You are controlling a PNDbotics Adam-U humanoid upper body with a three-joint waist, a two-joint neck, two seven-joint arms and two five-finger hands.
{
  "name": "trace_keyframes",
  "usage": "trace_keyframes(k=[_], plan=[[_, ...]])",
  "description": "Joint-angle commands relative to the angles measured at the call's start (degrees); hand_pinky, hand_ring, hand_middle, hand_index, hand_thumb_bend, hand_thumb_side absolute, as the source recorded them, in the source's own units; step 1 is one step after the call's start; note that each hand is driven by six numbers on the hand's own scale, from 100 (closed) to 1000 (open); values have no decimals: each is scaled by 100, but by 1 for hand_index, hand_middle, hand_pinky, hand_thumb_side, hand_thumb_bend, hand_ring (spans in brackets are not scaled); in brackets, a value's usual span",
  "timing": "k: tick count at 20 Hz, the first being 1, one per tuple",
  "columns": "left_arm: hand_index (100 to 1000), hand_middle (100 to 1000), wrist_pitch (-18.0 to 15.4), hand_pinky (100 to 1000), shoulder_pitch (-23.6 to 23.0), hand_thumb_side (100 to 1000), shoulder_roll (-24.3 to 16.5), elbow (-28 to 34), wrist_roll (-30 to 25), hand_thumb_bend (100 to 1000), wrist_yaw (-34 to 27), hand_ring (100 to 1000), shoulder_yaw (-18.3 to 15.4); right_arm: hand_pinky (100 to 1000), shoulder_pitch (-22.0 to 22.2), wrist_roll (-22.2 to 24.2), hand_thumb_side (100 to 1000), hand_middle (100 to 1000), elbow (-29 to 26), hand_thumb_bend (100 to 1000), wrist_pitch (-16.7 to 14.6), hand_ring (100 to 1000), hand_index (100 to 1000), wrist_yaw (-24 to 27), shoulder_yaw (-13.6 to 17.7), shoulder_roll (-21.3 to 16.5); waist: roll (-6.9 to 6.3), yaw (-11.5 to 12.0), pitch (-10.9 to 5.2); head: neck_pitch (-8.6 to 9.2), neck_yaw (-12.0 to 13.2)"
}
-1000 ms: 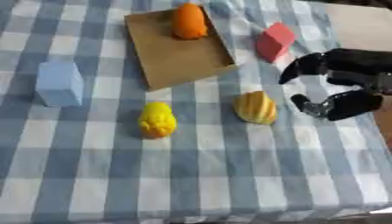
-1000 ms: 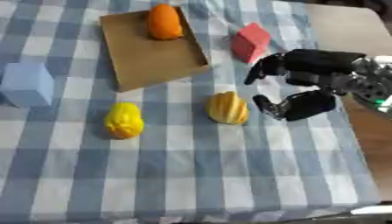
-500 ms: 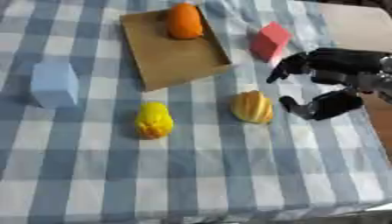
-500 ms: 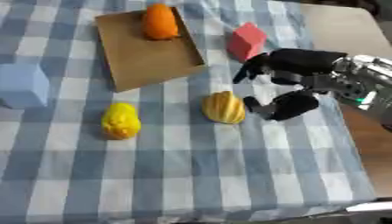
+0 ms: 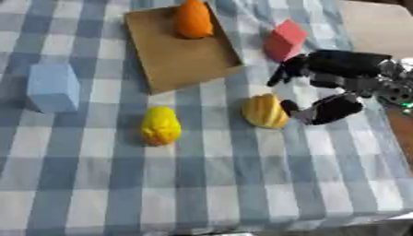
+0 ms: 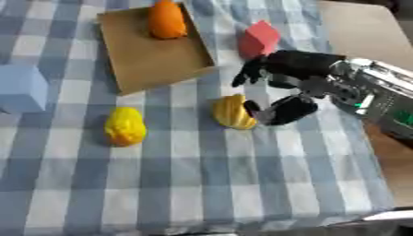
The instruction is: Pick up objects on the table and place them in the box.
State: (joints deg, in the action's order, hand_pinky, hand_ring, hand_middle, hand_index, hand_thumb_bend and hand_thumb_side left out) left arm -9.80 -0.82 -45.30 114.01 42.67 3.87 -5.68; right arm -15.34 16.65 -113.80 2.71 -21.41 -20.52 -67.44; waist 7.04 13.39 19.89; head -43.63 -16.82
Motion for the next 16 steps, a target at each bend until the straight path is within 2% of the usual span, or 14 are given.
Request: trace_keyframes(k=[1, 3, 6, 16], plan=[[859, 742, 7, 842, 46, 605, -80, 58, -19, 369, -6, 726, -29, 758, -97, 70, 496, 751, -79, 100, 83, 741, 843, -161, -10, -53, -35, 18, -61, 84, -45], [857, 742, 13, 842, 47, 605, -58, 58, -18, 368, -14, 726, -27, 749, -132, 110, 549, 731, -79, 100, 126, 723, 836, -291, -40, -7, -33, 35, -34, 96, -67], [855, 742, 20, 843, 47, 607, -24, 58, -26, 365, -21, 725, -18, 745, -144, 98, 548, 725, -79, 100, 171, 721, 831, -585, -54, 55, -33, 54, 9, 121, -84], [849, 739, 1, 845, 50, 611, 29, 58, -65, 349, -36, 727, -8, 755, -57, 107, 462, 756, -79, 100, 451, 748, 840, -970, -2, 146, -45, 75, 127, 192, -71]])
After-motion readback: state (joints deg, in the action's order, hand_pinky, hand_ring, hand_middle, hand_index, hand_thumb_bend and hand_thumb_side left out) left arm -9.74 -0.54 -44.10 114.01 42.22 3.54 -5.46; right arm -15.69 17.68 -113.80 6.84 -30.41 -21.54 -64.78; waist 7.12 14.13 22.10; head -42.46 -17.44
